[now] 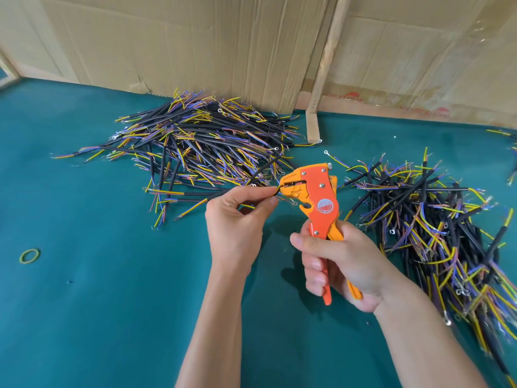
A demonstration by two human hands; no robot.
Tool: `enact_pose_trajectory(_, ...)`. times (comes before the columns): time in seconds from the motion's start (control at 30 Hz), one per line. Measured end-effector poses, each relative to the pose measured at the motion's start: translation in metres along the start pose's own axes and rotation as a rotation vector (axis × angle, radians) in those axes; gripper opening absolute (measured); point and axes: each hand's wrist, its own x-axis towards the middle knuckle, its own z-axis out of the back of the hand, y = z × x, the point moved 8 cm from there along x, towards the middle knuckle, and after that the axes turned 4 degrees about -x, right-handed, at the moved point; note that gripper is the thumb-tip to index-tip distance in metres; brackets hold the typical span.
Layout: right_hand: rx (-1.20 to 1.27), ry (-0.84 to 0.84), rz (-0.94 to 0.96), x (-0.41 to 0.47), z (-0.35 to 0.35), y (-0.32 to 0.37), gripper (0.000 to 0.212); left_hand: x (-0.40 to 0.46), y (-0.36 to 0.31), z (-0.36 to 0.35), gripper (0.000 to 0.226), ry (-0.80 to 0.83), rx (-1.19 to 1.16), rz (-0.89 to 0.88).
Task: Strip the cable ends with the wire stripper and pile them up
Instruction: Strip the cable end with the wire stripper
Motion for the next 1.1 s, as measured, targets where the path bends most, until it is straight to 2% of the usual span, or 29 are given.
enact_pose_trajectory(0.1,-0.022,-0.005,0.021,0.000,-0.001,0.002,0.025,0.000,-0.002,0.000,0.025,-0.009,-0.021,-0.011)
enact_pose_trajectory(0.33,0.024,0.144,0.031,-0.007,-0.009,0.007,0.020,0.000,-0.005,-0.001,0.022,-0.032,0.010,-0.051)
enact_pose_trajectory(0.53,0.107,0.132,0.044,-0.007,-0.001,0.010,0.035,0.000,-0.010,-0.001,0.019,-0.033,0.020,-0.111)
enact_pose_trajectory(0.63,0.139,0.126,0.043,-0.008,0.003,0.011,0.036,0.000,-0.008,-0.005,0.013,0.002,-0.060,-0.078)
enact_pose_trajectory(0.8,0.151,0.154,0.010,-0.008,-0.002,0.008,0.036,0.000,-0.004,-0.008,0.016,0.041,-0.191,0.002)
enact_pose_trajectory(1.0,0.177,0.200,-0.013,-0.006,-0.011,0.005,0.040,0.001,-0.002,-0.012,0.027,0.086,-0.178,0.018)
enact_pose_trajectory(1.1,0.167,0.200,0.004,-0.007,-0.010,0.006,0.038,0.001,-0.004,-0.011,0.025,0.076,-0.175,0.014)
